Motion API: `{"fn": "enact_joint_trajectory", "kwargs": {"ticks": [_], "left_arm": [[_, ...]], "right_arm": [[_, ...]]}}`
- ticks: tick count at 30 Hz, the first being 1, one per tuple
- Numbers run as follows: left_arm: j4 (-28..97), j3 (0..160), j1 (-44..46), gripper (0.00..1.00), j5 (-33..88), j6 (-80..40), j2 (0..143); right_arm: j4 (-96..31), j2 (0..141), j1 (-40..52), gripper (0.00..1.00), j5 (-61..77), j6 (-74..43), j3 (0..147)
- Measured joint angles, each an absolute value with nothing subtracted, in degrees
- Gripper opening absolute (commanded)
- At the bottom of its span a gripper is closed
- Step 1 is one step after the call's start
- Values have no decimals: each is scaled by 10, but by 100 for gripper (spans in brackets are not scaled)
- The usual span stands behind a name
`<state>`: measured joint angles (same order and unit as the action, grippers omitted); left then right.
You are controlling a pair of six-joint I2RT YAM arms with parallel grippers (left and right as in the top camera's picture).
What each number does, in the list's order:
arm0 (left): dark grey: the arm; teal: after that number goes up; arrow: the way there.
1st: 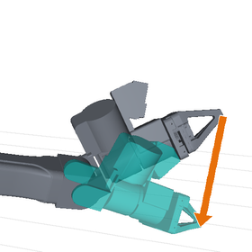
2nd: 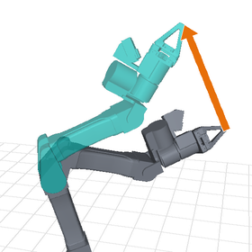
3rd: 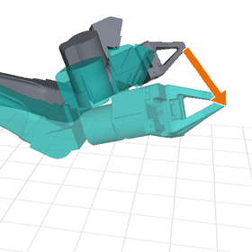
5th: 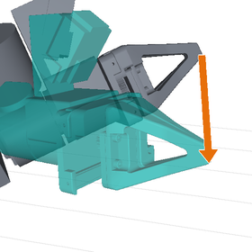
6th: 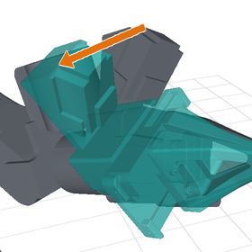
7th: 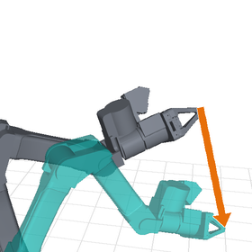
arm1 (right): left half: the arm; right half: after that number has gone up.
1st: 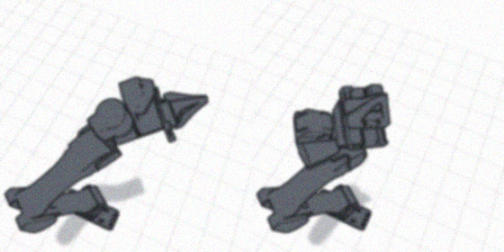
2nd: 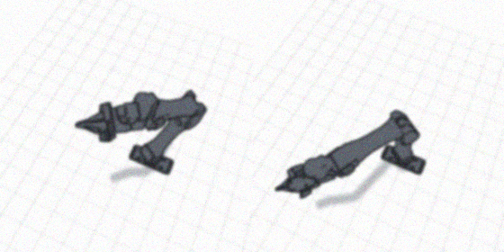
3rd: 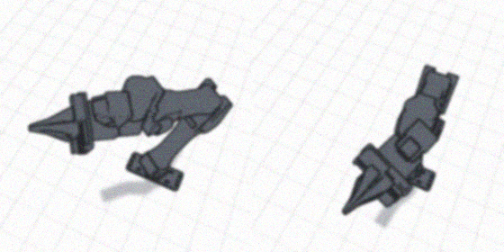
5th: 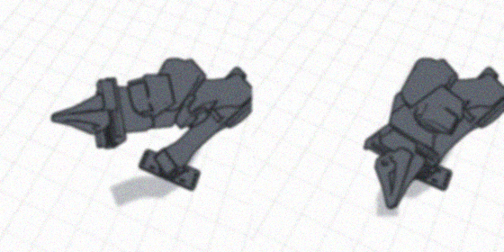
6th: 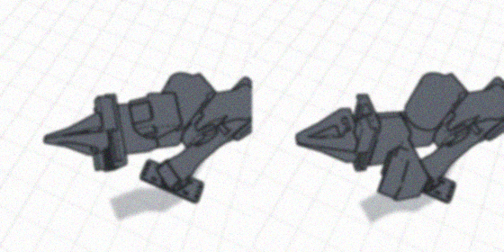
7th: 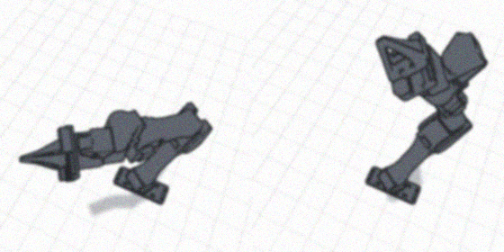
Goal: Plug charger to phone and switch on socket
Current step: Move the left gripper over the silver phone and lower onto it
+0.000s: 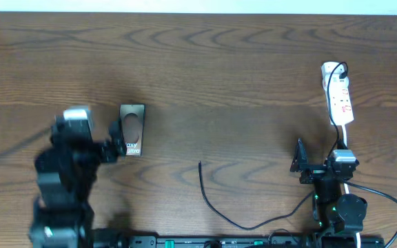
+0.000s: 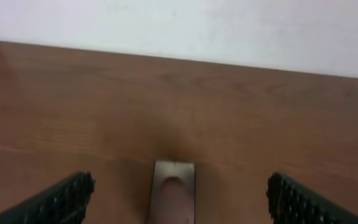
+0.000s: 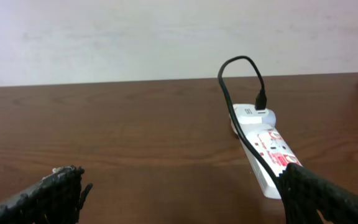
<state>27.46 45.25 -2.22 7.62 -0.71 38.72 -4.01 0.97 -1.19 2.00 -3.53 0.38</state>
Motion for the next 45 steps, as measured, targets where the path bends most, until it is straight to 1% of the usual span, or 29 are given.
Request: {"fn": "enact_joint_trajectory", "kwargs": {"ticks": [5, 8, 11, 15, 16, 17, 18, 19, 20, 21, 22, 23, 36, 41, 45], "left_arm": [[494, 678, -22, 91, 76, 11, 600], [595, 785, -22, 91, 76, 17, 719], [639, 837, -22, 91, 76, 18, 801], [649, 845, -22, 91, 77, 18, 878], [650, 845, -22, 83, 77, 18, 894], [651, 845, -22, 52, 78, 18, 909], [652, 845, -22, 34, 78, 21, 921], [653, 845, -22, 25, 79, 19, 933], [654, 845, -22, 25, 79, 19, 944], [654, 845, -22, 48, 79, 20, 953], [654, 845, -22, 76, 79, 22, 961], [653, 845, -22, 100, 80, 23, 967], [639, 845, -22, 99, 83, 24, 984], [607, 821, -22, 100, 84, 23, 984], [563, 768, -22, 99, 87, 19, 985]], "right_arm": [[-40, 10, -12, 99, 18, -35, 4], [-41, 10, -12, 99, 18, -36, 4], [-40, 10, -12, 99, 17, -37, 4], [-40, 10, -12, 99, 17, -37, 4], [-40, 10, -12, 99, 17, -37, 4], [-40, 10, -12, 99, 17, -37, 4], [-40, 10, -12, 99, 17, -37, 4], [-40, 10, -12, 99, 17, -37, 4], [-40, 10, -12, 99, 17, -37, 4], [-40, 10, -12, 99, 17, -37, 4], [-40, 10, -12, 99, 17, -37, 4], [-40, 10, -12, 99, 17, -37, 4], [-40, 10, -12, 99, 17, -37, 4], [-40, 10, -12, 99, 17, -37, 4], [-40, 10, -12, 99, 17, -37, 4]]}}
